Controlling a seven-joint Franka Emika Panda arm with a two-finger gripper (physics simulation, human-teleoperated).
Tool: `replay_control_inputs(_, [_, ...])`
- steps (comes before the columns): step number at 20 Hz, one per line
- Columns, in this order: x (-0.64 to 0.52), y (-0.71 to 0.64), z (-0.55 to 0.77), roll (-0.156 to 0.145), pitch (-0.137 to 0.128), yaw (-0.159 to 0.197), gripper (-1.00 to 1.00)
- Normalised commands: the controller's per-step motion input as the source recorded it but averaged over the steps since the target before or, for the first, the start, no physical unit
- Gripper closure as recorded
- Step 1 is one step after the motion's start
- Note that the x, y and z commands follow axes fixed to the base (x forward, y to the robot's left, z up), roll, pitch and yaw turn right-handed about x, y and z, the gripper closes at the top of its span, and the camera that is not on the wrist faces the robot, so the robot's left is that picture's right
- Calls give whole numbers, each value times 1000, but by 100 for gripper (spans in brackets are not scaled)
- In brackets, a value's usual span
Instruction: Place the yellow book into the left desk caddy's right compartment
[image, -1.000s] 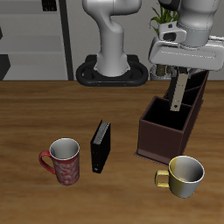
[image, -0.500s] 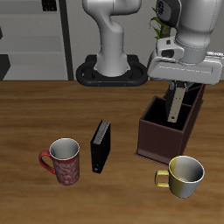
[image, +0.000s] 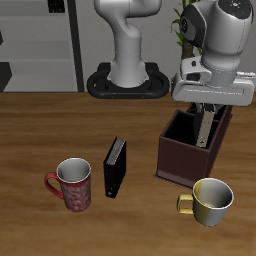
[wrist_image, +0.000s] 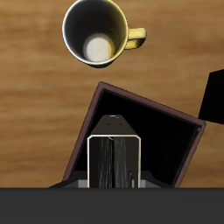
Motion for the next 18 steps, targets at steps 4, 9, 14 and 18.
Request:
replay_control_inputs(4, [120,-158,-378,-23,44,-1,100])
replay_control_inputs(9, [160,-113,-464,-42,63,-2,100])
replay_control_inputs(14, [-8,57,-360,27,58,5,100])
replay_control_inputs(18, [-106,130,-217,91,8,35,-100])
